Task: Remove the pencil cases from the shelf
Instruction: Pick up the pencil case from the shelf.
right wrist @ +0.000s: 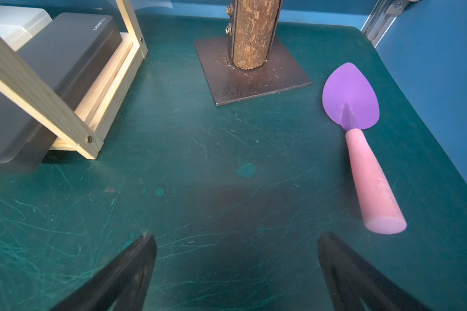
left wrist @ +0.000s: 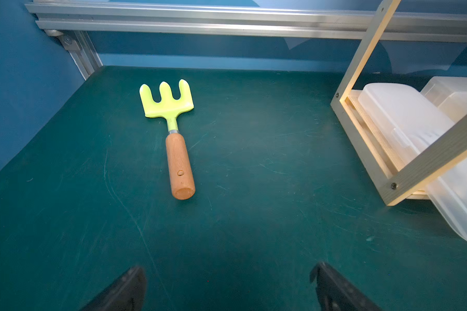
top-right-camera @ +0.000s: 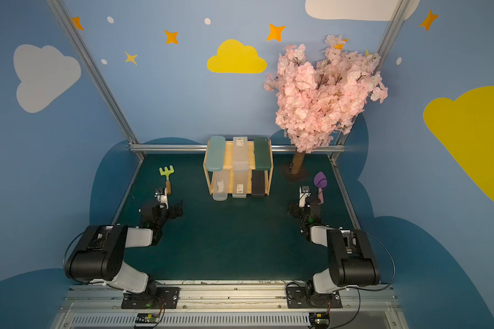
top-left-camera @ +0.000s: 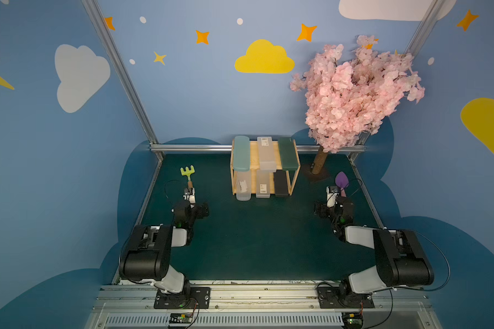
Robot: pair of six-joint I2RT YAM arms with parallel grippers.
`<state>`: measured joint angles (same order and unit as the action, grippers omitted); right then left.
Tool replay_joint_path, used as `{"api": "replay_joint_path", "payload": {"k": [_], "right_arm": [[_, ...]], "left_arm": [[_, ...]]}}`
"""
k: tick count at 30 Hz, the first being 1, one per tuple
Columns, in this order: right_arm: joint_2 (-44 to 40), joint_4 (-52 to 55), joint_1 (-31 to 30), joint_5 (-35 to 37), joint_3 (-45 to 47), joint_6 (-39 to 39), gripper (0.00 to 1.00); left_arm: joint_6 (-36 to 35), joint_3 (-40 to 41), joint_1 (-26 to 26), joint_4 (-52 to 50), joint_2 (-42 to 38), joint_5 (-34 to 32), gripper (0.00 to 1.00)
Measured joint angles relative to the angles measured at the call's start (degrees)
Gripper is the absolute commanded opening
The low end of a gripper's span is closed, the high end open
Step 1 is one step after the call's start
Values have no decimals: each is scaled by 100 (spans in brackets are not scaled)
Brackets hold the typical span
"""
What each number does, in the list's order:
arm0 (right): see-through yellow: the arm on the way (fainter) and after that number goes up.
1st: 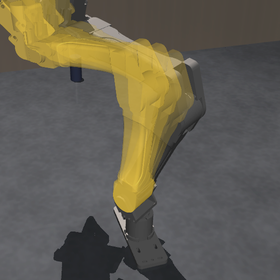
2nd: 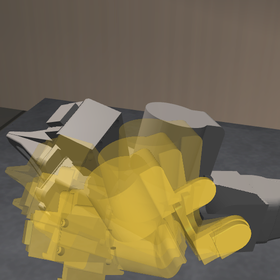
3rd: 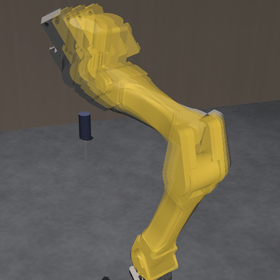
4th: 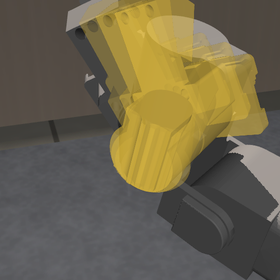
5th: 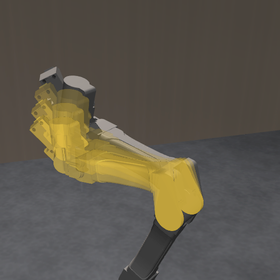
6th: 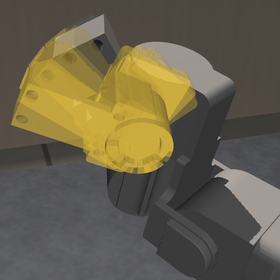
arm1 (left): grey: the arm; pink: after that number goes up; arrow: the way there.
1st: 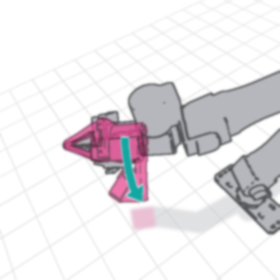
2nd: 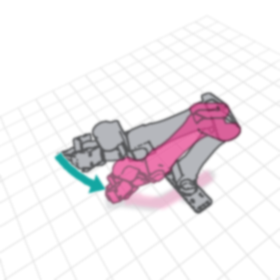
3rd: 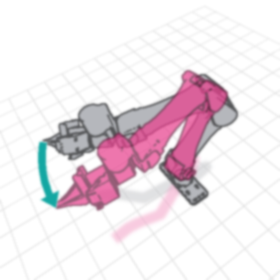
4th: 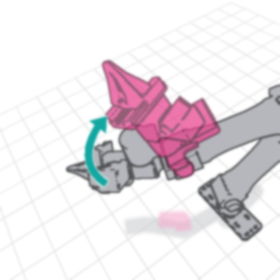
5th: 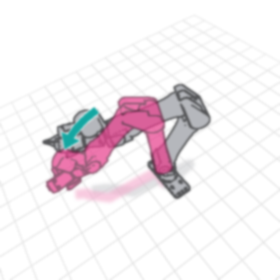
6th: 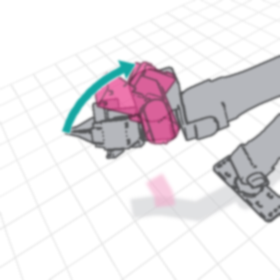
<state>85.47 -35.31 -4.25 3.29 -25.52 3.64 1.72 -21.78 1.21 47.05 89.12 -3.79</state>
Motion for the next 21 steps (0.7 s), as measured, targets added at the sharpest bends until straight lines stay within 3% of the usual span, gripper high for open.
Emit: {"api": "replay_joint_path", "payload": {"k": [21], "right_arm": [[0,0,9,-52,0,0,98]], "left_arm": [[2,0,2,-33,0,0,100]]}}
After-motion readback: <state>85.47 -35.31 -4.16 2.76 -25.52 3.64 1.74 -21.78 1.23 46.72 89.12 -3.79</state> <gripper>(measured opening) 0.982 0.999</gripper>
